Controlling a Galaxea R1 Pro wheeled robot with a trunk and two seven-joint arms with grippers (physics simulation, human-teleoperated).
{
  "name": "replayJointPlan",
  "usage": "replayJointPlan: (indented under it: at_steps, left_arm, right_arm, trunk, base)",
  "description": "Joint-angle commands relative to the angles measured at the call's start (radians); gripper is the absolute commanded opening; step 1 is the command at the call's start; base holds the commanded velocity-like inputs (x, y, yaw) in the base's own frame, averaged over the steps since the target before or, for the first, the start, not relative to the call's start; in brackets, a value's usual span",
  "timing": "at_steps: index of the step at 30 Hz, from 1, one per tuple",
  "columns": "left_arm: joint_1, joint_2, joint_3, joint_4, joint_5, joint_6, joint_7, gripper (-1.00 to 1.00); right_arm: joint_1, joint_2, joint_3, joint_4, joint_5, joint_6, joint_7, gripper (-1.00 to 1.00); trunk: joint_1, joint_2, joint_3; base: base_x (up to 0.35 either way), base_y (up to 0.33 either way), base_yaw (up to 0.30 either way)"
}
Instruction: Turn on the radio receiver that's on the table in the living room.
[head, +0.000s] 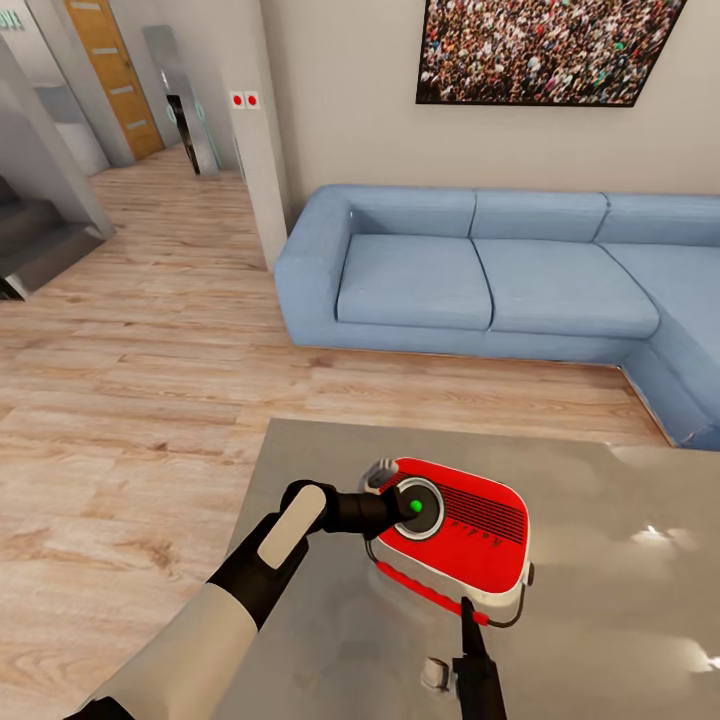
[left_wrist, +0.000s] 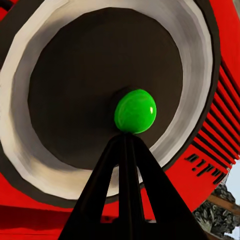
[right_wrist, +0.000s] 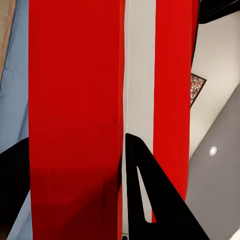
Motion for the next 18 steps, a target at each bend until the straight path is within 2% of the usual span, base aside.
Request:
replayJointPlan:
  at_steps: [1,6,9,11,13,14,17,18]
  left_arm:
    - [0.0,0.0,0.0,0.001,-0.008,0.001,0.0,-1.0]
    - [0.0,0.0,-0.001,-0.014,-0.009,0.0,-0.011,-1.0]
    - [0.0,0.0,-0.002,-0.051,-0.009,-0.002,-0.051,-1.0]
    - [0.0,0.0,-0.004,-0.088,-0.01,-0.002,-0.075,-1.0]
    - [0.0,0.0,-0.004,-0.117,-0.011,-0.002,-0.085,-1.0]
    - [0.0,0.0,-0.005,-0.121,-0.012,-0.002,-0.087,-1.0]
    - [0.0,0.0,-0.006,-0.134,-0.017,-0.002,-0.091,-1.0]
    - [0.0,0.0,-0.006,-0.135,-0.017,-0.002,-0.092,-1.0]
  right_arm:
    - [0.0,-0.001,0.003,-0.002,0.013,0.004,0.0,-1.0]
    - [0.0,-0.007,-0.006,-0.002,0.004,-0.002,0.025,-1.0]
    - [0.0,-0.01,-0.01,-0.003,0.003,-0.012,0.105,-1.0]
    - [0.0,-0.02,-0.012,-0.016,0.005,-0.038,0.196,-1.0]
    - [-0.001,-0.044,-0.014,-0.056,0.007,-0.057,0.279,-1.0]
    - [-0.001,-0.052,-0.015,-0.072,0.007,-0.06,0.298,-1.0]
    - [-0.002,-0.113,-0.034,-0.202,0.007,-0.061,0.422,-1.0]
    - [-0.002,-0.123,-0.039,-0.226,0.008,-0.06,0.445,-1.0]
  trunk:
    - [0.0,0.0,0.0]
    - [0.0,0.0,0.0]
    - [0.0,0.0,0.0]
    - [0.0,0.0,0.0]
    - [0.0,0.0,0.0]
    - [0.0,0.0,0.0]
    - [0.0,0.0,0.0]
    - [0.0,0.0,0.0]
  base:
    - [0.069,0.0,0.0]
    - [0.071,0.0,0.0]
    - [0.072,0.0,0.0]
    - [0.073,0.0,0.0]
    - [0.073,0.0,0.0]
    - [0.073,0.0,0.0]
    - [0.073,0.0,0.0]
    - [0.073,0.0,0.0]
